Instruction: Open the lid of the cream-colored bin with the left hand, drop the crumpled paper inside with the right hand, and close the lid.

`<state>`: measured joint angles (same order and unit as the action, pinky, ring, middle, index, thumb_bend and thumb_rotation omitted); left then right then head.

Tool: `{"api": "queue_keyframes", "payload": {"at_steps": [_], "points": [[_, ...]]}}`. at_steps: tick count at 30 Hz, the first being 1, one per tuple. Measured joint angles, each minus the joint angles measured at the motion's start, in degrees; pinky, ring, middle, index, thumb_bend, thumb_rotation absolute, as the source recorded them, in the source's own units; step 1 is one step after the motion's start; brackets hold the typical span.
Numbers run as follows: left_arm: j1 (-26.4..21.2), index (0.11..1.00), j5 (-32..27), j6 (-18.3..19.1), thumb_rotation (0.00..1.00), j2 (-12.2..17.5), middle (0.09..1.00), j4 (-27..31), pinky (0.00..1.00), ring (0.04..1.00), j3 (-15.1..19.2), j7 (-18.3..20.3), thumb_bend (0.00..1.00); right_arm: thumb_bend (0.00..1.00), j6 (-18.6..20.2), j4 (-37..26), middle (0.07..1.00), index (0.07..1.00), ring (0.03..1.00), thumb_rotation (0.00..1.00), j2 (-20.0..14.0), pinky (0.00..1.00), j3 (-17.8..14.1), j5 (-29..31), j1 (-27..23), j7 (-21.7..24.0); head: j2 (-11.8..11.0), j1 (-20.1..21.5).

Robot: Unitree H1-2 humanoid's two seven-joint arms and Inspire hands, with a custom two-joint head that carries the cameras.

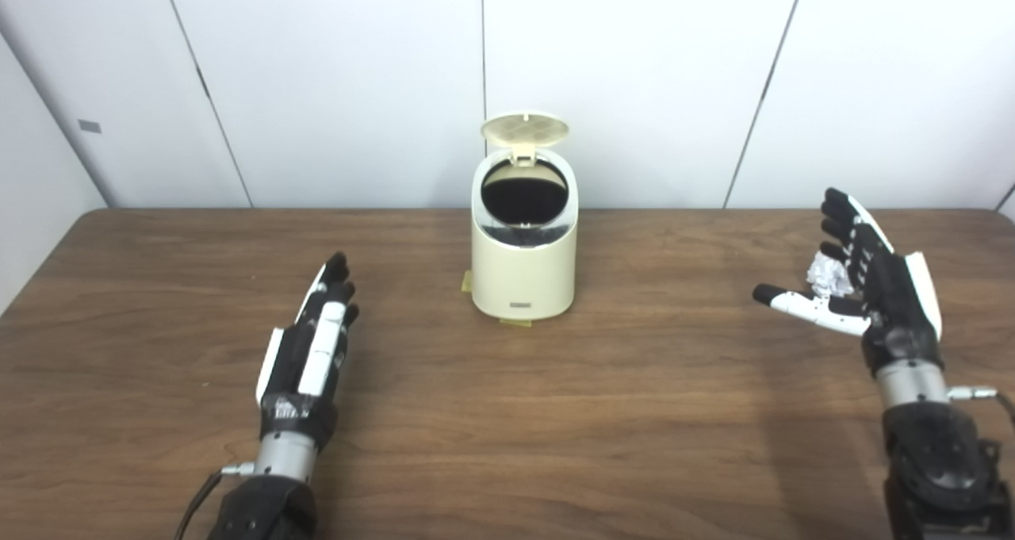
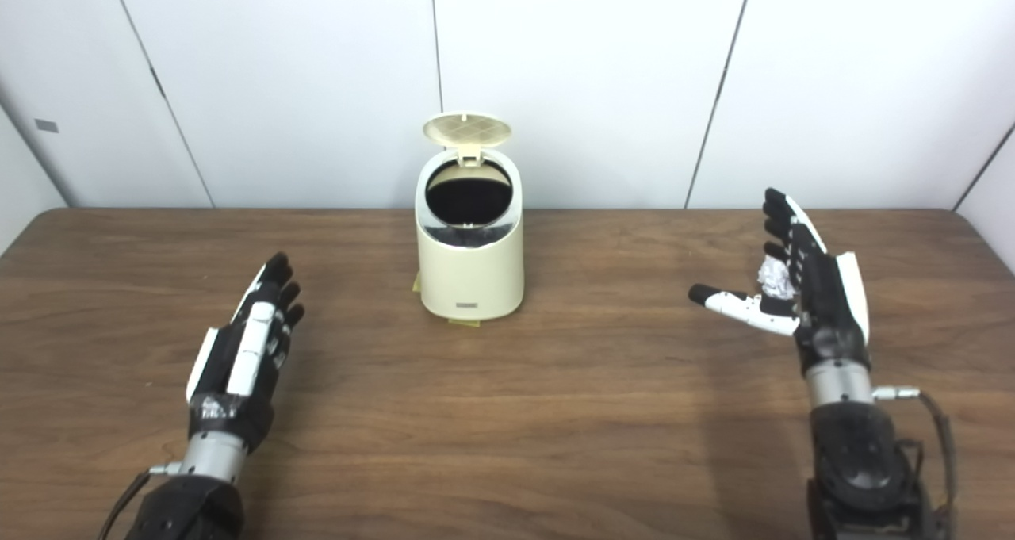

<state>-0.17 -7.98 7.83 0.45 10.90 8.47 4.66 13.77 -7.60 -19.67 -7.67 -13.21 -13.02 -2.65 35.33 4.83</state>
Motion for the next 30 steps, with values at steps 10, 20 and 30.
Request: {"api": "queue_keyframes", "payload": {"at_steps": [10,20,30], "points": [[0.37,1.0,-0.36,-2.6,0.68,1.19,0.999,-1.73,1.0,1.0,-0.3,-0.45,0.62,0.94,6.11,2.46,0.842,0.823,0.829,0.05,-6.97,0.74,3.53,-11.29,-4.89,1.59,0.79,2.73],[0.42,1.0,-1.77,0.14,0.75,1.67,1.0,0.6,1.0,1.0,0.02,-0.78,0.65,0.91,10.33,14.09,0.851,0.814,0.832,0.07,-13.18,0.74,9.14,-15.52,-12.04,8.53,2.64,8.7],[-0.28,1.0,-4.5,1.87,0.83,3.38,1.0,1.58,1.0,1.0,-0.2,-0.44,0.63,0.92,6.15,35.2,0.822,0.816,0.809,0.1,-14.03,0.69,13.82,-16.89,-17.75,8.17,2.55,9.85]]}}
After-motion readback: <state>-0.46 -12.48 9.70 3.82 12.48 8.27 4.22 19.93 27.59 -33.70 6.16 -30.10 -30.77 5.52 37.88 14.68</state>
